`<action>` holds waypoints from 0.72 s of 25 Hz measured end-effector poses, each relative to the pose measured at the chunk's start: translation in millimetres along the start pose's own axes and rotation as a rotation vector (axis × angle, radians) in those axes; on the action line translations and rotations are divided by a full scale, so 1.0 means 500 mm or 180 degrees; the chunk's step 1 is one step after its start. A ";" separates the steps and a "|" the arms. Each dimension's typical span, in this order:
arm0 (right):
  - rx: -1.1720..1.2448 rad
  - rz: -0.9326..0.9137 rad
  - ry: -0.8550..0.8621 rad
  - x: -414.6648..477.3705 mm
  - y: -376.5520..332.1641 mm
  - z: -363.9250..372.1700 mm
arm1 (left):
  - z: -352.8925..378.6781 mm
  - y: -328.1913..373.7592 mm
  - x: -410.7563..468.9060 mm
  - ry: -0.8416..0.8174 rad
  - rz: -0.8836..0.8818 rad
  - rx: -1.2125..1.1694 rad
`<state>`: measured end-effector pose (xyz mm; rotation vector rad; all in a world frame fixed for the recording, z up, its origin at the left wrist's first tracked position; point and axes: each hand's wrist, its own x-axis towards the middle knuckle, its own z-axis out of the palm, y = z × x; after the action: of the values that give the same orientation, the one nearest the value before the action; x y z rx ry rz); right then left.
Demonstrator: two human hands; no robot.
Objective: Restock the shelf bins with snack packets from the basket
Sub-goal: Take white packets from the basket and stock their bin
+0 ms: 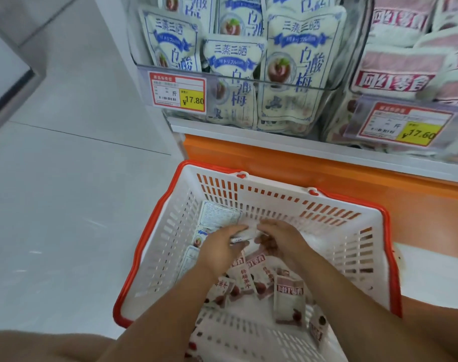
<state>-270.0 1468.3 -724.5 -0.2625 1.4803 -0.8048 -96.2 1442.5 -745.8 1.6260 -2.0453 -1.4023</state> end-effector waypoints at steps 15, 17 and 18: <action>0.0806 -0.1054 -0.0294 -0.226 -0.034 -0.045 | -0.051 0.200 -0.167 -0.0739 -0.0785 -0.2708; 0.1111 -0.0949 -0.0463 -0.232 -0.034 -0.050 | -0.057 0.200 -0.171 -0.0657 -0.0751 -0.3035; 0.1136 -0.0900 -0.0577 -0.235 -0.033 -0.052 | -0.062 0.203 -0.173 -0.0594 -0.0712 -0.3143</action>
<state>-287.2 1537.4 -626.3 -0.2696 1.1189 -1.2225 -110.6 1493.4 -619.6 1.2851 -0.8978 -2.1889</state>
